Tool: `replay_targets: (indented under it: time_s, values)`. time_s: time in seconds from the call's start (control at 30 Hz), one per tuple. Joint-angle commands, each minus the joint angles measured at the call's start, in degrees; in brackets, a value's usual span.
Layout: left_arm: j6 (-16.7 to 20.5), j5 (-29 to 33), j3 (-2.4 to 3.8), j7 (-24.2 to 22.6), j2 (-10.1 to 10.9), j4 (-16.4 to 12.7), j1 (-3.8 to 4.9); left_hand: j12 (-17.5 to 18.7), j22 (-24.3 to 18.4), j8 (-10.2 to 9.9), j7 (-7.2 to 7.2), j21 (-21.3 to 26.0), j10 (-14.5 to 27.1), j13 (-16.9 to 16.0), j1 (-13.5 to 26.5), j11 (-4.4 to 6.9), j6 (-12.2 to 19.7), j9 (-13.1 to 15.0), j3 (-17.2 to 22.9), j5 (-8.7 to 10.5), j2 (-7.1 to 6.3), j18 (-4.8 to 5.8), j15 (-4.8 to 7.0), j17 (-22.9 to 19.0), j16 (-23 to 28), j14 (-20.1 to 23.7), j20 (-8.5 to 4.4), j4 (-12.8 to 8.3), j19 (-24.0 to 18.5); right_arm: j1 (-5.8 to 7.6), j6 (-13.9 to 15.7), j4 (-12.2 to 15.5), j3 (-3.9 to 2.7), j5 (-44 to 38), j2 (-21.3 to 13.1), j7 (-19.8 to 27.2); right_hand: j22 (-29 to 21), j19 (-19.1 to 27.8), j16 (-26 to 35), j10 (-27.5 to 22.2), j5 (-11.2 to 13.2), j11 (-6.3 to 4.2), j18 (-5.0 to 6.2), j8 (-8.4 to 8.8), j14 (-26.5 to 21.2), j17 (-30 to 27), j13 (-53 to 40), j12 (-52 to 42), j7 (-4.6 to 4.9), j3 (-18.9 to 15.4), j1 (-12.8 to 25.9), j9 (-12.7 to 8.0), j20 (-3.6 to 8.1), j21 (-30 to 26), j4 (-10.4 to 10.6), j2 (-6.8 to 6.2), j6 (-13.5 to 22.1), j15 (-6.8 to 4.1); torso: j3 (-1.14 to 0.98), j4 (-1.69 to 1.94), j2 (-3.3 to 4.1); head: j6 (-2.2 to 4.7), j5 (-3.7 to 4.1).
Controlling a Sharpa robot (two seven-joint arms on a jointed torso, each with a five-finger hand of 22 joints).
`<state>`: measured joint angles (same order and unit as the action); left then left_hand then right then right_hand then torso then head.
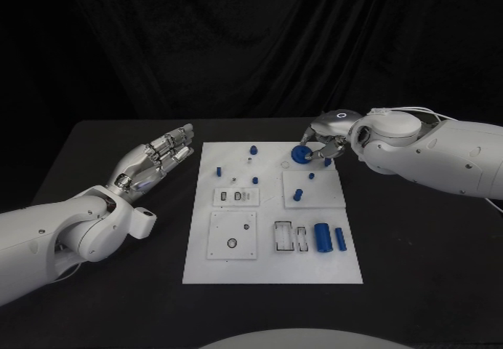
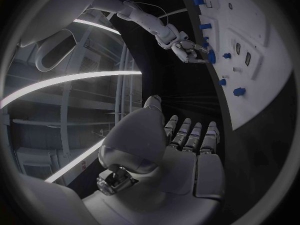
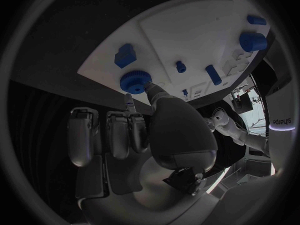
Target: Assemble the parts on the task board
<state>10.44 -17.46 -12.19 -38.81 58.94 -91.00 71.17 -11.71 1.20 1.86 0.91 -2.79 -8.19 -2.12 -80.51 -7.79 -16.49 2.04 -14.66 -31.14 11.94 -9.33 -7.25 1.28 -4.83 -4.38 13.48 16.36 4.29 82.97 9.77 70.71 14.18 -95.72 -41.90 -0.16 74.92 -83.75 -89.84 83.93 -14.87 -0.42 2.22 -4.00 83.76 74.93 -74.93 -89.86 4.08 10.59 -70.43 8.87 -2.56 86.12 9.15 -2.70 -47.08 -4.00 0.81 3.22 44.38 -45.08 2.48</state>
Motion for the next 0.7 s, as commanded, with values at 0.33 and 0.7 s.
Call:
replay_targets:
  time_s: [0.33, 0.7]
  values:
    - [-0.8, -0.6, 0.05, -8.3, 0.0, 0.0, 0.1, 0.4, -0.1, 0.2, -0.07, 0.3, 0.3, 0.0, -0.7, -0.3, 0.2, 0.0, 0.3, -0.34, 0.14, -0.87, 0.03, -0.1, 0.4, 0.6, -0.05, 0.1, -0.6, -0.13, 2.1, -0.2, -0.04, -0.2, 0.5, -1.1, 12.7, -3.0, -0.2, 6.1, -0.7, -0.06, -1.0, -0.05, 6.2, 15.1, -15.1, -0.1, 0.19, 0.2, -0.6, 0.1, 0.04, 0.2, -0.4, 0.32, -0.2, 0.09, -0.01, -0.09, 0.04, 0.04, -0.16]
    - [-1.2, -0.6, 0.05, -8.1, -0.2, 0.3, 0.09, 0.5, 0.0, 0.2, -0.08, 0.1, 0.4, 0.0, -0.7, -0.3, 0.3, 0.0, 0.4, -0.4, 0.15, -0.87, -0.05, -0.1, 0.3, 0.6, 0.01, 0.0, -0.4, -0.18, 0.3, -0.3, -0.03, -0.2, 0.6, -1.4, 13.0, -3.4, -0.2, 6.1, 0.7, 0.28, -1.13, -0.31, 6.2, 15.1, -15.1, -0.1, 0.65, 0.0, -0.7, 0.5, -0.19, 0.5, -0.8, -0.25, -0.8, 0.35, -0.03, -0.13, 0.05, -0.26, -0.25]
